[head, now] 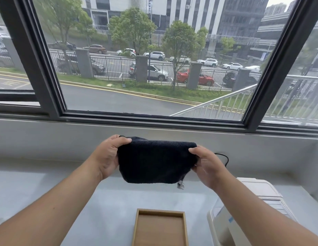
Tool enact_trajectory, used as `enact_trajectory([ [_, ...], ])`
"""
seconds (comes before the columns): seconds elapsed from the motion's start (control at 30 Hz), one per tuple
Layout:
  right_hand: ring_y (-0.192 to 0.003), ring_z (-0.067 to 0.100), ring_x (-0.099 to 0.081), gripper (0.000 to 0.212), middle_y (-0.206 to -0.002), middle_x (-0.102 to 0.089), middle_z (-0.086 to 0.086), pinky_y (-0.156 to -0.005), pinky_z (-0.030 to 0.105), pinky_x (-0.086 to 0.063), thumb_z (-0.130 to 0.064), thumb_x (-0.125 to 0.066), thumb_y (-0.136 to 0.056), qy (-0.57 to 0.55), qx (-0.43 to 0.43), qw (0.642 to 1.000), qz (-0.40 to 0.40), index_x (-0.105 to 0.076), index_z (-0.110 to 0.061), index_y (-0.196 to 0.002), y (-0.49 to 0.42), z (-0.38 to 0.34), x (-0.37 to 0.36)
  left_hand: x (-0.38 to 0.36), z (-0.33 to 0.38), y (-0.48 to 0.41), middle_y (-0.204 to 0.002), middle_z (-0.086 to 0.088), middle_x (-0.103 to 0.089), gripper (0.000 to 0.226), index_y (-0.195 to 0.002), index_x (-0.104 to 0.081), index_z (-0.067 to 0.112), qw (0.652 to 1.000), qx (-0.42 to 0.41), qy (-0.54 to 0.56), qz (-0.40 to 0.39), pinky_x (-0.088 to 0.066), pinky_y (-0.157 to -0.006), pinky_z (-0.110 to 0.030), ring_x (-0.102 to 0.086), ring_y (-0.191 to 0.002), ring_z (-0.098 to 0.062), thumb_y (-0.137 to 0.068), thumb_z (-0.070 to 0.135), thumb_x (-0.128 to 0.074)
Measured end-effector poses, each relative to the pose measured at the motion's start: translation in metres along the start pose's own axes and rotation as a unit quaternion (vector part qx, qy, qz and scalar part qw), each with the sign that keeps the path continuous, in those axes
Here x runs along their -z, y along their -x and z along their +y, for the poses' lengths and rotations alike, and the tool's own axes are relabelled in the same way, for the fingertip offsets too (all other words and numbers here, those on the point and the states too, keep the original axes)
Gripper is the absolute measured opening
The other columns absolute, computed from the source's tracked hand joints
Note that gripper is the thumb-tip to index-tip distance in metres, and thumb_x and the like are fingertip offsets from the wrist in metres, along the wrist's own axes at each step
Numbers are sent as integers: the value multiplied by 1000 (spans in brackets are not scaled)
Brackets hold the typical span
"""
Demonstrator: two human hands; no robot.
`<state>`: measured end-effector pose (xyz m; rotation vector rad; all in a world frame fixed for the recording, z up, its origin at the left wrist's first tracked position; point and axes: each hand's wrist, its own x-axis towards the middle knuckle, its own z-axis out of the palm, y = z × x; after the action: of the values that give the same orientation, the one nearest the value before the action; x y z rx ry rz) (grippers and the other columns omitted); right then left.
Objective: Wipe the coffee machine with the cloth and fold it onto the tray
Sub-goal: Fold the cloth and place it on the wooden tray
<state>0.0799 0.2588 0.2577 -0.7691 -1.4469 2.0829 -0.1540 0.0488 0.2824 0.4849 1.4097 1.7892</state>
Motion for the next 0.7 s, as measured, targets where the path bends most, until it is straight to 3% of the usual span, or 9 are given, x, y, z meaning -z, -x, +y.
enact_trajectory([
  [0.1, -91, 25, -72, 24, -108, -75, 15, -75, 36, -58, -2, -57, -98, -35, -12, 999, -9, -65, -5, -120, -9, -2, 5, -1, -3, -1, -82, -5, -70, 19, -81, -58, 20, 1000, -5, -18, 20, -49, -73, -36, -66, -78, -20, -93, 12, -71],
  [0.23, -80, 19, -75, 33, -109, -76, 13, -62, 32, -58, 3, -62, -96, 57, -2, 998, 41, -55, -9, -126, -21, -4, 8, -3, -9, -2, -89, -6, -76, 11, -94, -66, 15, 992, -22, -92, 88, -56, -75, -35, -71, -81, -20, -91, 12, -76],
  [0.33, -89, 26, -77, 56, -108, -77, 14, -80, 40, -62, 1, -69, -94, 133, 21, 990, 46, -46, -27, -136, -27, -9, 13, -2, -11, -1, -106, -8, -78, 34, -117, -63, 17, 978, -38, -155, 136, -55, -95, -43, -73, -99, -26, -89, 12, -81],
  [0.4, -92, 26, -78, 60, -103, -78, 12, -88, 41, -63, -4, -70, -95, 197, 40, 979, 31, -47, -36, -140, -28, -13, 15, 0, -10, 1, -104, -5, -80, 51, -130, -55, 27, 968, -44, -201, 144, -50, -97, -36, -73, -102, -19, -89, 15, -82],
  [0.5, -89, 19, -78, 31, -94, -81, 2, -81, 33, -64, -8, -68, -97, 299, 72, 951, 28, -67, -23, -124, -28, -22, 14, 2, -11, 7, -88, 8, -82, 29, -114, -71, 25, 945, -67, -289, 138, -48, -72, -11, -75, -87, -5, -90, 16, -82],
  [0.6, -76, 5, -72, 13, -85, -78, -10, -71, 28, -58, -18, -69, -97, 406, 114, 905, 53, -74, -30, -97, -27, -28, 13, 3, -14, 10, -87, 1, -80, 6, -91, -77, 25, 903, -96, -386, 160, -48, -67, -24, -70, -80, -16, -90, 21, -82],
  [0.67, -69, 2, -65, 12, -81, -74, -13, -62, 21, -46, -23, -68, -97, 432, 133, 890, 63, -73, -33, -90, -25, -32, 11, 2, -15, 13, -86, 7, -76, 8, -85, -75, 30, 863, -103, -458, 185, -47, -67, -29, -68, -81, -14, -90, 32, -80],
  [0.7, -75, 4, -64, 12, -83, -72, -14, -62, 19, -42, -25, -68, -97, 434, 144, 887, 67, -72, -34, -89, -23, -34, 10, 1, -15, 14, -87, 10, -73, 10, -83, -73, 32, 846, -107, -484, 196, -45, -65, -29, -66, -82, -11, -91, 36, -79],
])
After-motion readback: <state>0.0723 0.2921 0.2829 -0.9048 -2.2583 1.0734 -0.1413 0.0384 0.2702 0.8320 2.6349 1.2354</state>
